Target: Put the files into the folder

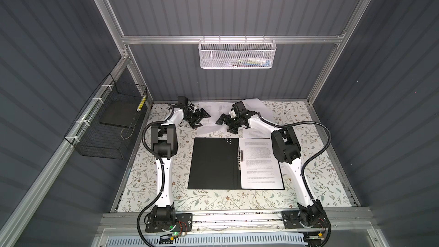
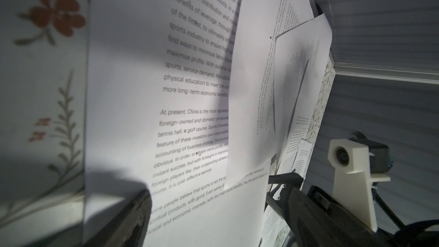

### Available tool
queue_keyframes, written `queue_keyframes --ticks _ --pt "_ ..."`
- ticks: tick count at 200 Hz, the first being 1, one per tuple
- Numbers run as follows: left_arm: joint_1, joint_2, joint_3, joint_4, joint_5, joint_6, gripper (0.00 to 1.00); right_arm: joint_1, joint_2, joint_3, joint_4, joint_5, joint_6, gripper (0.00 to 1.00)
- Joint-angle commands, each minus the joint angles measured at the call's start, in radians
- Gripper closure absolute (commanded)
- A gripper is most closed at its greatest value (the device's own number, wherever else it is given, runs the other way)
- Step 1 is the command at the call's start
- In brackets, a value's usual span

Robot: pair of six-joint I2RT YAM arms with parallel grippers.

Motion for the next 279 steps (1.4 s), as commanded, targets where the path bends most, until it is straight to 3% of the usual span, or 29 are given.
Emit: queue_keyframes --ticks 1,62,108,150,179,202,232,279 --pt "-0.015 0.049 -0.040 -0.121 -0.054 0.028 0.08 -0.013 0.046 0.041 0.077 -0.095 -0.070 0.01" --pt "-0.015 0.045 -0.043 -0.155 -0.071 0.056 0.08 -0.058 0.122 0.124 0.179 -0.233 -0.046 0.01" --pt "-0.015 0.040 -0.055 -0.167 -0.082 0.070 0.09 -0.093 0.127 0.106 0.240 -0.234 -0.012 0.01" --pt "-0.017 0.043 -0.046 -0.174 -0.077 0.074 0.09 -0.084 0.211 0.237 0.223 -0.281 0.010 0.01" --pt "-0.019 0.062 -0.021 -0.192 -0.082 0.084 0.09 -0.075 0.203 0.240 0.214 -0.296 -0.006 0.01" --pt "-0.019 0.080 0.004 -0.203 -0.093 0.088 0.09 -0.056 0.166 0.224 0.120 -0.270 -0.092 0.01" --pt "-0.019 0.097 0.029 -0.238 -0.123 0.117 0.09 -0.048 0.149 0.178 0.159 -0.317 -0.103 0.01" --pt "-0.030 0.035 -0.074 -0.258 -0.190 0.185 0.09 -0.102 0.237 0.300 0.172 -0.359 -0.049 0.01"
